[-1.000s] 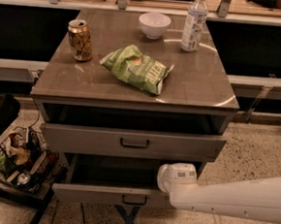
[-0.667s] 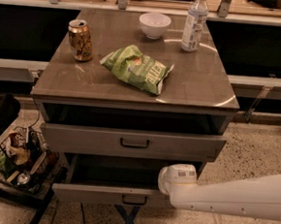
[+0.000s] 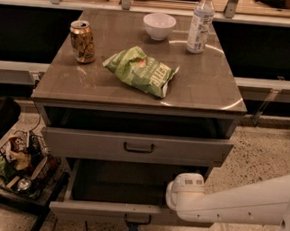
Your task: Open middle drawer
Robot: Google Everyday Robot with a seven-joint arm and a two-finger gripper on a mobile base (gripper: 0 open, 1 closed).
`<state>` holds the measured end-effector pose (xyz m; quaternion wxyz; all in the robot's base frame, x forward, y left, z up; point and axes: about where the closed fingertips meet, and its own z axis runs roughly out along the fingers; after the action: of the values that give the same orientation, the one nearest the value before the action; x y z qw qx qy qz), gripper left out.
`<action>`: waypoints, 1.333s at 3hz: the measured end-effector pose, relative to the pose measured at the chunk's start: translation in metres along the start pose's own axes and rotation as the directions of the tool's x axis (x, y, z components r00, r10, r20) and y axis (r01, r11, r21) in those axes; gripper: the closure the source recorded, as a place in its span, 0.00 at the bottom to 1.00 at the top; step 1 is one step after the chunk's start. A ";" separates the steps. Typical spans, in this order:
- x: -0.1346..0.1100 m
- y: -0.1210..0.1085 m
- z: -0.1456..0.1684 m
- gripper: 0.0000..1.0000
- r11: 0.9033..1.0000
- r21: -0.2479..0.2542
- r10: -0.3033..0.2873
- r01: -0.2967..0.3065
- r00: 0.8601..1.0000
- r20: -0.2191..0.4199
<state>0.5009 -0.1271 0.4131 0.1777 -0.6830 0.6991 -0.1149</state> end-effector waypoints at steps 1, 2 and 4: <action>0.000 0.029 0.000 1.00 0.997 -0.076 0.011 -0.012 1.000 -0.004; -0.001 0.066 -0.002 1.00 0.986 -0.165 0.030 -0.030 1.000 -0.002; -0.001 0.067 -0.002 0.82 0.986 -0.167 0.030 -0.029 1.000 -0.002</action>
Offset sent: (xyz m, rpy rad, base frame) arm -0.1707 0.0060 -0.0517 0.0457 0.4257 -0.0328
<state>0.4389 -0.1237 0.3877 0.1217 -0.6851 0.7162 -0.0531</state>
